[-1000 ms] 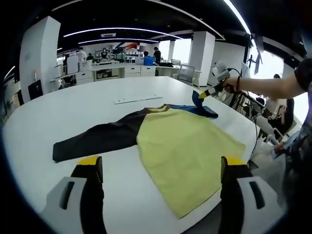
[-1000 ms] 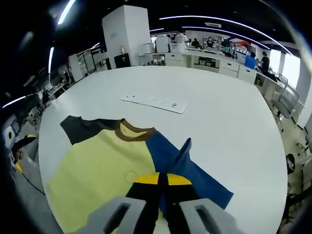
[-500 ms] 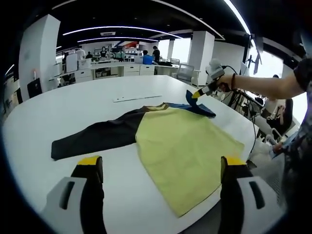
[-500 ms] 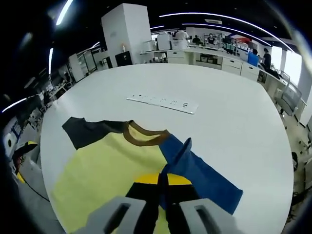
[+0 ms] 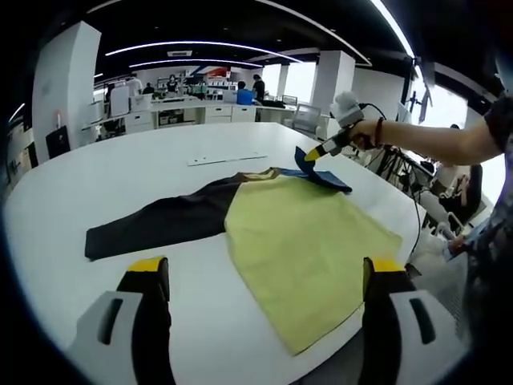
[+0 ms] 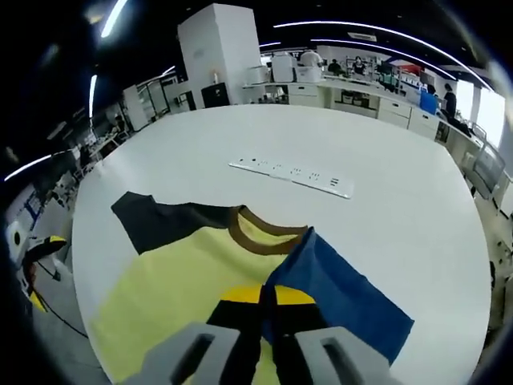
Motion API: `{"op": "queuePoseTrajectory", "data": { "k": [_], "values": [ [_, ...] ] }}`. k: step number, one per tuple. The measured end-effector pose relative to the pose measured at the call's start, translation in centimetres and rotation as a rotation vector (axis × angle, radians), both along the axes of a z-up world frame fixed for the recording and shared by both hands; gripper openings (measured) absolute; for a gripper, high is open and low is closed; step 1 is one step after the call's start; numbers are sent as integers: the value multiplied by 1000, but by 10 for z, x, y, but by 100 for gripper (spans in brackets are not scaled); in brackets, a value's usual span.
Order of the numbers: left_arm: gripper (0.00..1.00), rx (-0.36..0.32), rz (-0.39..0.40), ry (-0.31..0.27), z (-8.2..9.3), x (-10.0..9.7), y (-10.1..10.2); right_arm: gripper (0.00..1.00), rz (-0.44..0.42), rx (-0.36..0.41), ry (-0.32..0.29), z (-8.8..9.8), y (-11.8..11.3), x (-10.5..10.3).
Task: Fold the garment on the visible template until the final outline fits inside the template.
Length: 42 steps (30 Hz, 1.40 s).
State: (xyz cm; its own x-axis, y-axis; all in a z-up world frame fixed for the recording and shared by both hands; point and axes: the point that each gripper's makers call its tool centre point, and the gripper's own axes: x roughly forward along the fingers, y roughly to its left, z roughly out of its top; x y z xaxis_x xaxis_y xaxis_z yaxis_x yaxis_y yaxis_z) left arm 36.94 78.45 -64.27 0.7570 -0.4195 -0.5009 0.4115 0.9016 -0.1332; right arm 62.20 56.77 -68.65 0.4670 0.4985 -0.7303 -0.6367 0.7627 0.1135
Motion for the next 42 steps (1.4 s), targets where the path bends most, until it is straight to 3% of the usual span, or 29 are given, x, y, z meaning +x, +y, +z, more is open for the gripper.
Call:
{"op": "queuePoseTrajectory", "data": {
  "k": [23, 42],
  "values": [
    [98, 0, 0, 11, -4, -1, 0, 0, 95, 48, 12, 4, 78, -24],
    [97, -1, 7, 23, -8, -1, 2, 0, 168, 113, 23, 13, 123, -43]
  ]
}}
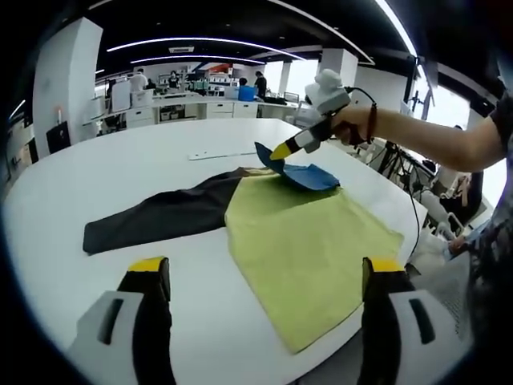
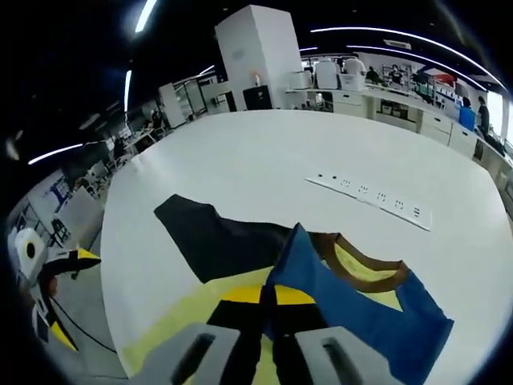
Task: Fold the garment on the visible template until the final outline fits inside the template.
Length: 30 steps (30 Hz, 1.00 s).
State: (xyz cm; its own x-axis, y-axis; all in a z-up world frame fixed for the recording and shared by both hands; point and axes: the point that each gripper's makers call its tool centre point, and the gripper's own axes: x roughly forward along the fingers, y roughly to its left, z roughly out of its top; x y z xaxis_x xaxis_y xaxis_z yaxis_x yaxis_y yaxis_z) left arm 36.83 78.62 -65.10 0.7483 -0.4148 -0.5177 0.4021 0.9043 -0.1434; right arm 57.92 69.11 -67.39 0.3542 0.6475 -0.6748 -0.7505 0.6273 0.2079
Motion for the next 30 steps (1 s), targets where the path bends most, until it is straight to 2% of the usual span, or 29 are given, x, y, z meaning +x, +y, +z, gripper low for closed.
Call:
{"op": "queuePoseTrajectory", "data": {
  "k": [6, 14, 18, 22, 26, 30],
  "values": [
    [97, 1, 4, 9, -3, -1, 2, 0, 15, 33, 0, 6, 14, -7],
    [96, -1, 8, 12, -4, -1, 3, 0, 89, 51, -14, 9, 36, -24],
    [96, 0, 9, 14, -5, -3, 4, 0, 136, 17, -38, 2, 42, -30],
    [96, -1, 12, 14, -5, -3, 6, 0, 146, -15, -50, -8, 42, -30],
    [96, 0, 15, 17, -6, -4, 7, 0, 145, -5, -28, -17, 45, -33],
    [96, -1, 19, 21, -9, -4, 9, 0, 154, 45, -4, -22, 56, -41]
  ]
}}
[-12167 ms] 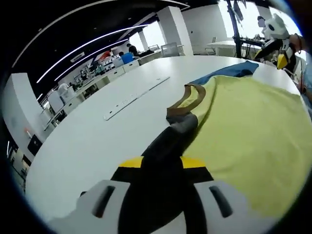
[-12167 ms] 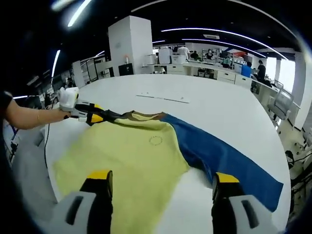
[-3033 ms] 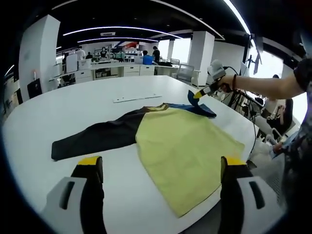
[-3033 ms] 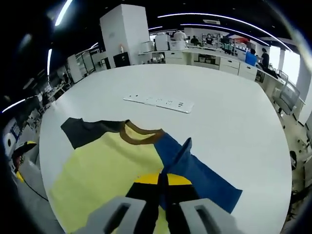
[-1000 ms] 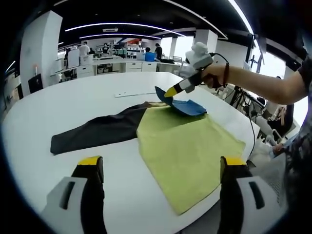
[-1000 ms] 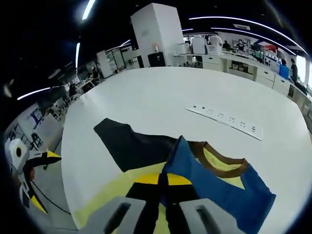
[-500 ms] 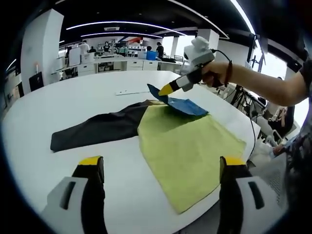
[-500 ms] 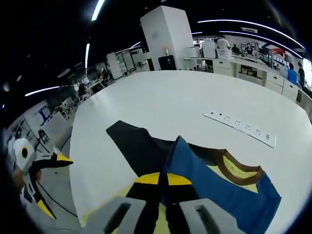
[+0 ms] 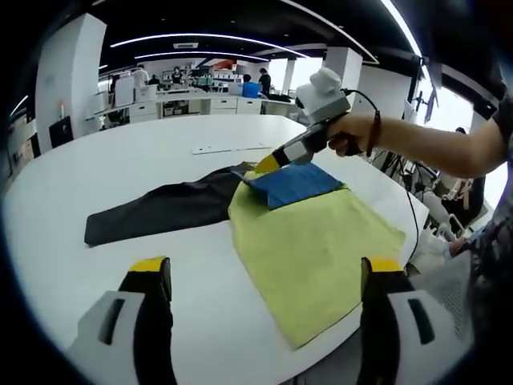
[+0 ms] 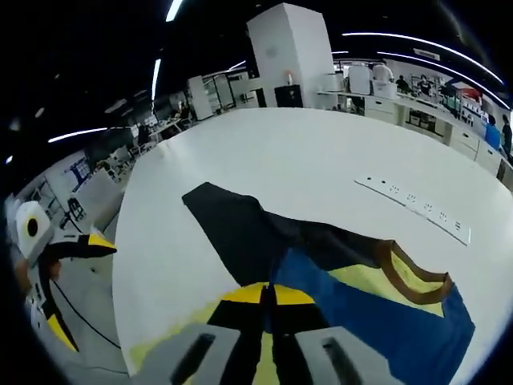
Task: Fold the garment on the visible template until the final outline fits inside the template.
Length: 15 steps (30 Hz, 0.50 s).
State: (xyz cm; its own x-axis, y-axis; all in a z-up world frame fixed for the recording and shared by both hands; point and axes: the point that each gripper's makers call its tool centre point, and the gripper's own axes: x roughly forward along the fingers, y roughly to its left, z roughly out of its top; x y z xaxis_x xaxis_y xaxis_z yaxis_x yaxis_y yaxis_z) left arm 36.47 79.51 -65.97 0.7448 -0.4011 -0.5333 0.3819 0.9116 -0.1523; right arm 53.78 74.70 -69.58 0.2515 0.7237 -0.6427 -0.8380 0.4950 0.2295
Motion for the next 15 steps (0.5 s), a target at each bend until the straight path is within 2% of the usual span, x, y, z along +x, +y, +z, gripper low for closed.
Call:
{"op": "queuePoseTrajectory", "data": {
  "k": [5, 9, 13, 15],
  "values": [
    [96, -1, 4, -1, -1, 0, 1, 11, 28, -5, 14, -9, 6, -10],
    [98, 3, 12, -4, -2, 1, 4, 31, 10, -20, -25, -12, -6, -3],
    [99, 15, 20, -8, -2, 3, 7, 45, -13, -33, -61, -13, -22, 6],
    [99, 17, 25, -13, -1, 4, 8, 56, -21, -37, -86, -12, -30, 9]
  ]
}}
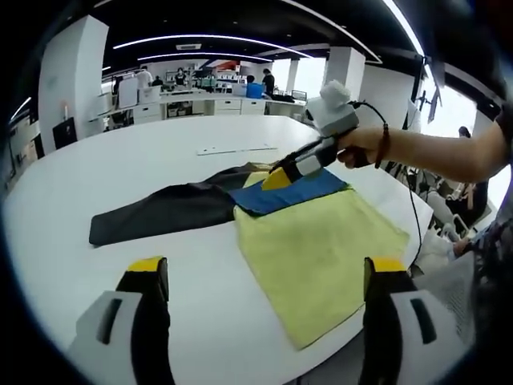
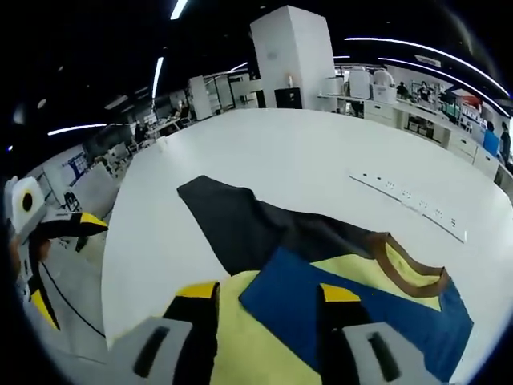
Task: Fold the garment on the visible template until the final outline fits inside the template.
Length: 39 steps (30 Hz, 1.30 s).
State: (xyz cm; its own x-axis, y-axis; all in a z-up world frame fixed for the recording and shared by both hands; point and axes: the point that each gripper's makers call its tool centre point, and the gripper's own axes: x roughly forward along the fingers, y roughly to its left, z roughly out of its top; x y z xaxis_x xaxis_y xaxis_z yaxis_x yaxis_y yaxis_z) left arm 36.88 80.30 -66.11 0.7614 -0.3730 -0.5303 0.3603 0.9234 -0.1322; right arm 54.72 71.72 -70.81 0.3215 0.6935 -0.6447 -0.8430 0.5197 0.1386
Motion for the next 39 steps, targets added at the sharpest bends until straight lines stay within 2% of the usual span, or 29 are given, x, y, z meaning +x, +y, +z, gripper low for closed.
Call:
{"op": "queuePoseTrajectory", "data": {
  "k": [2, 6, 12, 25, 36, 39],
  "values": [
    [99, -1, 1, -6, 1, 1, 0, 62, -2, -10, -14, -1, -7, 3],
    [99, 6, 0, -10, 2, 3, 0, 68, -10, -26, -45, 0, -26, 7],
    [99, 10, 3, -14, 3, 3, -1, 67, -31, -57, -97, 1, -61, 13],
    [99, 21, -7, -14, 5, 3, -6, 67, -114, -88, -75, -11, -131, 14],
    [99, 21, -9, -3, 3, 1, -7, 58, -161, -161, -71, -25, -195, 15],
    [99, 21, -12, -3, 3, 1, -8, 56, -163, -169, -61, -29, -205, 13]
  ]
}}
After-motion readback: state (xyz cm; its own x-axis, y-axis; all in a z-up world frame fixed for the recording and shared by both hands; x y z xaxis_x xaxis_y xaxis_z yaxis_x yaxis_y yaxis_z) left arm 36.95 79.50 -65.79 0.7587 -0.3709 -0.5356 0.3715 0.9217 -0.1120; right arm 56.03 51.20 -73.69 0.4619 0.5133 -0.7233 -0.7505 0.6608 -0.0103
